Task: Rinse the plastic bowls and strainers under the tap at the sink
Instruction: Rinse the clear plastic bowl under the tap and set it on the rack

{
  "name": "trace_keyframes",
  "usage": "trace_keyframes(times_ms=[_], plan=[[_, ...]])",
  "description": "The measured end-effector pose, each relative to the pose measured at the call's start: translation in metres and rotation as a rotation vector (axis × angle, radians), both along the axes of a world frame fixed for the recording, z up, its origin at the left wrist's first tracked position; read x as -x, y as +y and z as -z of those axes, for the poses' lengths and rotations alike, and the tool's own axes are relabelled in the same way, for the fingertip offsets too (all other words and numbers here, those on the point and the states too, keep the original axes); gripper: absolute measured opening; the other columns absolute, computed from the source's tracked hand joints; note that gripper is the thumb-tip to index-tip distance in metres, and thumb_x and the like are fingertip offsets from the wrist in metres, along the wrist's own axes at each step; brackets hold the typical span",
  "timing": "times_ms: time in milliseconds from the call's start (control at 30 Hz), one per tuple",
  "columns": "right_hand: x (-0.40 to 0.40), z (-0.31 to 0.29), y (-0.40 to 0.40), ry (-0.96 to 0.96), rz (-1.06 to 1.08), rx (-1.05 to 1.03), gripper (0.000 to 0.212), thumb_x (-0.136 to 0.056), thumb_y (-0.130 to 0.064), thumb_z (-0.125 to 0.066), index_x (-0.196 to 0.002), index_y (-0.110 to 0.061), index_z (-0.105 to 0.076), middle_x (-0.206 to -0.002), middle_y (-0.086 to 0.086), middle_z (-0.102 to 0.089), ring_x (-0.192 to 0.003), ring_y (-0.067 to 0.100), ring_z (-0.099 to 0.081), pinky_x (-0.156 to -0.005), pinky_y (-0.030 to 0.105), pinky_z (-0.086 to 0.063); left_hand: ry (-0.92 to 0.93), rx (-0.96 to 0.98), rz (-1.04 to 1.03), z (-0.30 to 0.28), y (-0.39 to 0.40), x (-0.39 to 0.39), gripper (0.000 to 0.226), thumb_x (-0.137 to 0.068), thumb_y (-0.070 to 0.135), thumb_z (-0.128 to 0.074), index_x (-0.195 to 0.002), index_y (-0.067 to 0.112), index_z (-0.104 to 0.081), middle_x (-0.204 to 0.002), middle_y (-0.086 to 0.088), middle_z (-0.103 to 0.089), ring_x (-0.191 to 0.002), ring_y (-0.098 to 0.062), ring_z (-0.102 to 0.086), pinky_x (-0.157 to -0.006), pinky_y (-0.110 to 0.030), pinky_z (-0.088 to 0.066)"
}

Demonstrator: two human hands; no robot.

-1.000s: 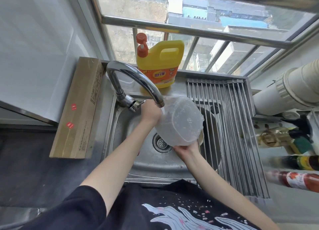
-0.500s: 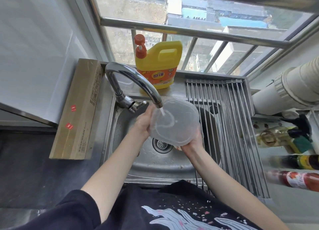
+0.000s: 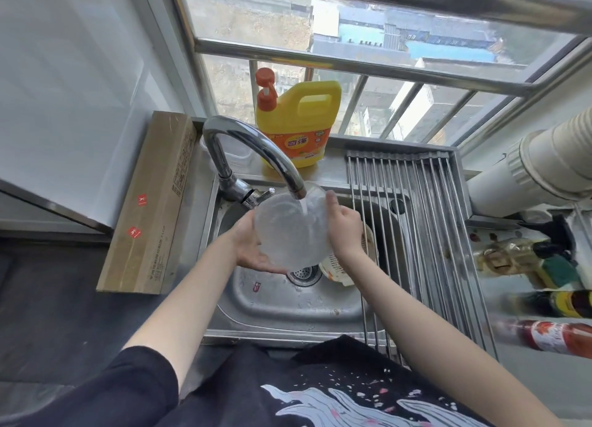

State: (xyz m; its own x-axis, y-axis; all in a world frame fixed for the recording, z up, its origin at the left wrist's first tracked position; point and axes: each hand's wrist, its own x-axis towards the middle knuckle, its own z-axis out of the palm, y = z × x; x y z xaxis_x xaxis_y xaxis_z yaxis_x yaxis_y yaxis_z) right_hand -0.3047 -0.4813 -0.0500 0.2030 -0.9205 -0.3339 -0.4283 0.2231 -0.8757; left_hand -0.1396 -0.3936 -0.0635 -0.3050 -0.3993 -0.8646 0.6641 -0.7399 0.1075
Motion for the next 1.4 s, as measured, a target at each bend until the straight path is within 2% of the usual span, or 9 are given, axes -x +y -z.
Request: trace_keyframes(times_ms=[200, 367, 433, 600, 800, 900, 1100, 1300, 1400], plan=[[-0.002, 0.002, 0.013, 0.373, -0.598, 0.614, 0.049, -0.093, -0.048, -0.050, -0.060, -0.011, -0.053, -0.050, 0.007, -0.054, -0.049, 0.024, -0.051, -0.049, 0.032, -0.032, 0.018, 0.075, -0.041, 0.005, -0.002, -0.010, 0.081, -0.077, 0.075, -0.047, -0.127, 0.012, -0.054, -0.129, -0.023, -0.056, -0.113, -0.046, -0.055, -0.073, -0.064, -0.052], [0.001, 0.010, 0.027, 0.344, -0.834, 0.968, 0.044, -0.090, -0.047, -0.042, -0.072, -0.011, -0.061, -0.062, 0.006, -0.063, -0.062, 0.026, -0.062, -0.061, 0.034, -0.047, -0.234, 0.044, 0.094, -0.002, -0.004, -0.003, 0.021, -0.089, 0.014, -0.037, -0.104, 0.007, -0.051, -0.099, -0.018, -0.057, -0.092, -0.033, -0.057, -0.091, -0.058, -0.044], [0.013, 0.009, 0.029, 0.330, -0.886, 0.719, 0.047, -0.094, -0.050, -0.033, -0.090, -0.015, -0.064, -0.084, 0.003, -0.067, -0.084, 0.022, -0.061, -0.082, 0.037, -0.043, -0.373, 0.055, 0.094, 0.002, -0.003, -0.003, 0.037, -0.082, 0.001, -0.035, -0.116, 0.013, -0.044, -0.114, -0.020, -0.053, -0.101, -0.036, -0.054, -0.092, -0.063, -0.043], [0.039, 0.009, 0.015, 0.159, -0.248, 0.172, 0.023, -0.098, -0.027, -0.045, -0.104, -0.010, -0.058, -0.093, 0.005, -0.063, -0.076, 0.017, -0.058, -0.070, 0.035, -0.050, -0.712, 0.235, 0.231, -0.003, -0.009, 0.011, 0.085, -0.079, -0.017, -0.038, -0.142, 0.037, -0.023, -0.148, -0.006, -0.023, -0.133, -0.043, -0.024, -0.088, -0.080, -0.027], [0.040, -0.021, -0.027, -0.145, 0.023, -0.695, 0.067, -0.099, -0.056, -0.023, -0.107, 0.003, -0.054, -0.092, 0.023, -0.060, -0.075, 0.033, -0.066, -0.061, 0.036, -0.058, -0.982, 0.527, 0.479, -0.010, -0.009, 0.030, 0.086, -0.075, -0.005, -0.060, -0.143, 0.032, -0.023, -0.144, 0.000, -0.032, -0.110, -0.021, -0.046, -0.075, -0.032, -0.048], [0.031, -0.021, -0.033, -0.347, 0.174, -0.965, 0.077, -0.092, -0.066, -0.032, -0.109, 0.006, -0.050, -0.104, 0.027, -0.061, -0.090, 0.038, -0.066, -0.068, 0.042, -0.058, -1.281, 0.787, 0.553, -0.006, -0.005, 0.042, 0.091, -0.063, 0.010, -0.066, -0.142, 0.033, -0.028, -0.142, -0.001, -0.041, -0.126, -0.024, -0.044, -0.102, -0.034, -0.039], [0.024, -0.010, -0.023, -0.363, 0.254, -1.122, 0.020, -0.102, -0.011, -0.039, -0.100, 0.003, -0.053, -0.088, 0.022, -0.063, -0.062, 0.029, -0.070, -0.058, 0.038, -0.058, -1.787, 1.018, 0.739, -0.001, 0.015, 0.046, 0.100, -0.067, 0.023, -0.074, -0.143, 0.042, -0.012, -0.145, 0.007, -0.042, -0.126, -0.020, -0.042, -0.092, -0.044, -0.039], [0.031, -0.001, -0.003, -0.420, 0.334, -1.062, 0.026, -0.100, 0.001, -0.030, -0.094, 0.000, -0.055, -0.090, 0.022, -0.062, -0.072, 0.030, -0.067, -0.052, 0.041, -0.058, -1.355, 0.517, 0.543, 0.011, 0.025, 0.031, 0.131, -0.058, 0.040, -0.084, -0.151, 0.023, 0.007, -0.159, 0.002, 0.007, -0.146, -0.018, -0.001, -0.117, -0.035, -0.010], [0.039, 0.005, 0.006, -0.545, 0.349, -1.026, 0.028, -0.101, 0.000, -0.028, -0.102, -0.005, -0.056, -0.078, 0.018, -0.069, -0.067, 0.029, -0.069, -0.047, 0.040, -0.058, -0.800, 0.424, 0.016, -0.004, 0.025, 0.034, 0.076, -0.084, 0.000, -0.056, -0.148, 0.015, -0.018, -0.155, -0.007, -0.017, -0.130, -0.025, -0.039, -0.093, -0.028, -0.048]])
